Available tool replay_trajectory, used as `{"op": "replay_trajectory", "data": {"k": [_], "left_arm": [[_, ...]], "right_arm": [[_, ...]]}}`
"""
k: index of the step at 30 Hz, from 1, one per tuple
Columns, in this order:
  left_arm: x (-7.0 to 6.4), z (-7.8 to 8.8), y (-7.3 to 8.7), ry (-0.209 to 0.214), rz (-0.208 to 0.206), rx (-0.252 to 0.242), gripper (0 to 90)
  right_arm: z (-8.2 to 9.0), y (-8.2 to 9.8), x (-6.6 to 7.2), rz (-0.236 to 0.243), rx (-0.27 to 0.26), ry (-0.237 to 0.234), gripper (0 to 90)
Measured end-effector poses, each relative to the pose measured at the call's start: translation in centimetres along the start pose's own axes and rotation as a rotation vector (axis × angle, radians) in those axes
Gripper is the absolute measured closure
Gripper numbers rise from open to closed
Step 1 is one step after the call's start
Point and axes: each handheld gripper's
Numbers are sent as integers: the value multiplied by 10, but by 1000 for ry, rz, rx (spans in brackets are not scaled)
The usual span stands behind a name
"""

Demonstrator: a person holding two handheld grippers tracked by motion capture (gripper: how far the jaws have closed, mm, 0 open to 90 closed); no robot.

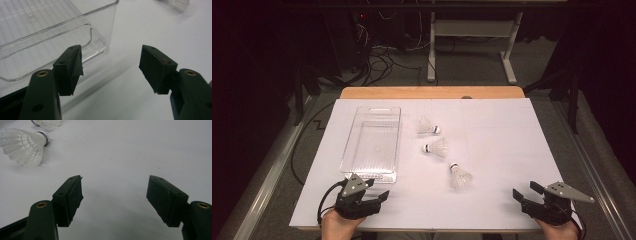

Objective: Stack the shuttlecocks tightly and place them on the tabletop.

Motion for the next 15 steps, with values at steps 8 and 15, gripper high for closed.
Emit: {"op": "replay_trajectory", "data": {"k": [8, 15], "left_arm": [[10, 5, 8, -19, 33, -11, 353], [18, 10, 16, -41, 70, -23, 353]], "right_arm": [[0, 0, 0, 2, 0, 4, 293], [1, 0, 0, 3, -1, 6, 293]]}}
Point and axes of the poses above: each handheld gripper's, and its own axes: z roughly backward along the jaws, y roughly out of its underside, x roughly to its left, and after that the axes turned 15 degrees about -y, right-handed
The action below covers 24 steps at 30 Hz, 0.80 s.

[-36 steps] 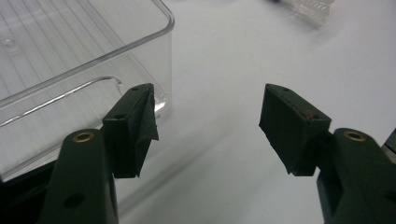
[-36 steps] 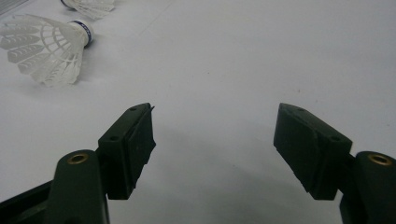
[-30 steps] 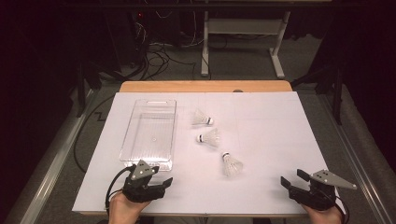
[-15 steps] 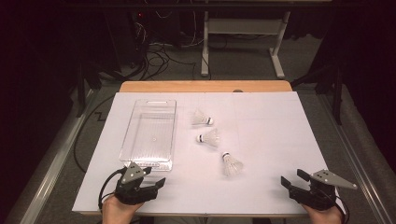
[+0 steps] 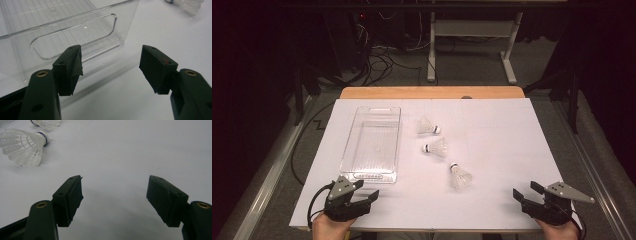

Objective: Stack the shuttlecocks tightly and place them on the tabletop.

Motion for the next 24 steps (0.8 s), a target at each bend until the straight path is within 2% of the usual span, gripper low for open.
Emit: {"op": "replay_trajectory", "data": {"k": [7, 24], "left_arm": [[8, 4, 5, -25, 43, -13, 354], [23, 5, 16, -67, 109, -32, 359]], "right_arm": [[-1, -1, 0, 1, 0, -2, 293], [-3, -2, 0, 7, -2, -5, 293]]}}
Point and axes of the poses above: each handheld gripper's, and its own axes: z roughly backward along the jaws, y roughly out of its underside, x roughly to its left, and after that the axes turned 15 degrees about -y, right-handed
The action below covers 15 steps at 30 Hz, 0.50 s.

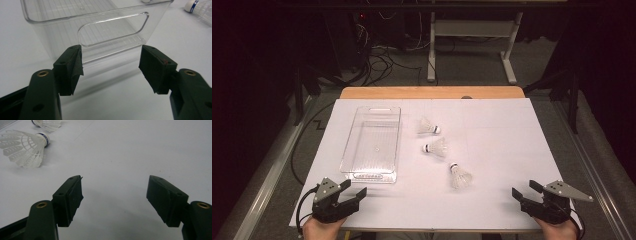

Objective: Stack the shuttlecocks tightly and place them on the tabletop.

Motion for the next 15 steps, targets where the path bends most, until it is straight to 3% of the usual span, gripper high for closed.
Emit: {"op": "replay_trajectory", "data": {"k": [11, 15], "left_arm": [[8, -1, 7, 14, 48, -4, 357], [7, -1, 8, -3, 42, -14, 354]], "right_arm": [[2, 0, 0, -5, -5, 9, 293], [2, 1, 0, -4, -7, 12, 293]]}}
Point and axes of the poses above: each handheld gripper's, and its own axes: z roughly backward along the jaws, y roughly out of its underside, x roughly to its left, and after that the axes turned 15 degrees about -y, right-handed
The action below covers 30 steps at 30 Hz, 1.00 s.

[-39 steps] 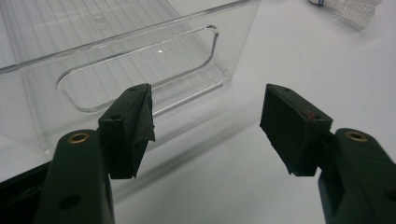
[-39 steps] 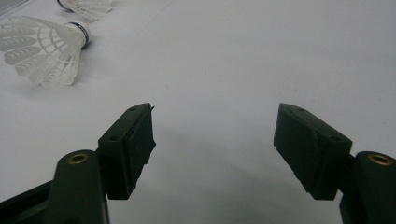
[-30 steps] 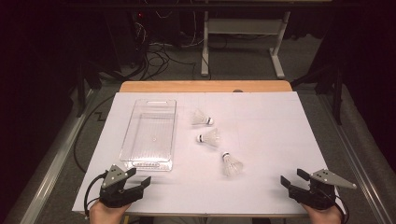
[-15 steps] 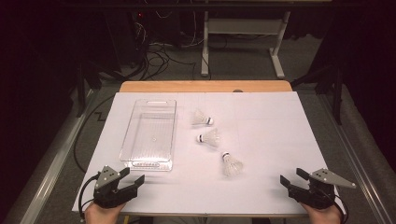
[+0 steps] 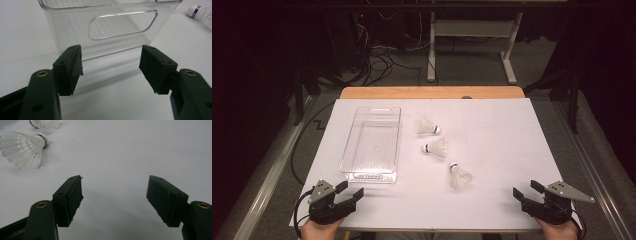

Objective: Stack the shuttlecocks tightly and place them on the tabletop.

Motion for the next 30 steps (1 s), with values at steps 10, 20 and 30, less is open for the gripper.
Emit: {"op": "replay_trajectory", "data": {"k": [10, 20, 30], "left_arm": [[3, 1, 1, -8, 19, -12, 347], [2, 0, 0, -3, 14, -11, 348], [3, 0, 0, 1, 15, -8, 347]], "right_arm": [[-1, -1, 1, 5, 2, -1, 293], [0, -1, 1, 1, -10, 4, 293], [3, -2, 3, 4, -31, 13, 293]]}}
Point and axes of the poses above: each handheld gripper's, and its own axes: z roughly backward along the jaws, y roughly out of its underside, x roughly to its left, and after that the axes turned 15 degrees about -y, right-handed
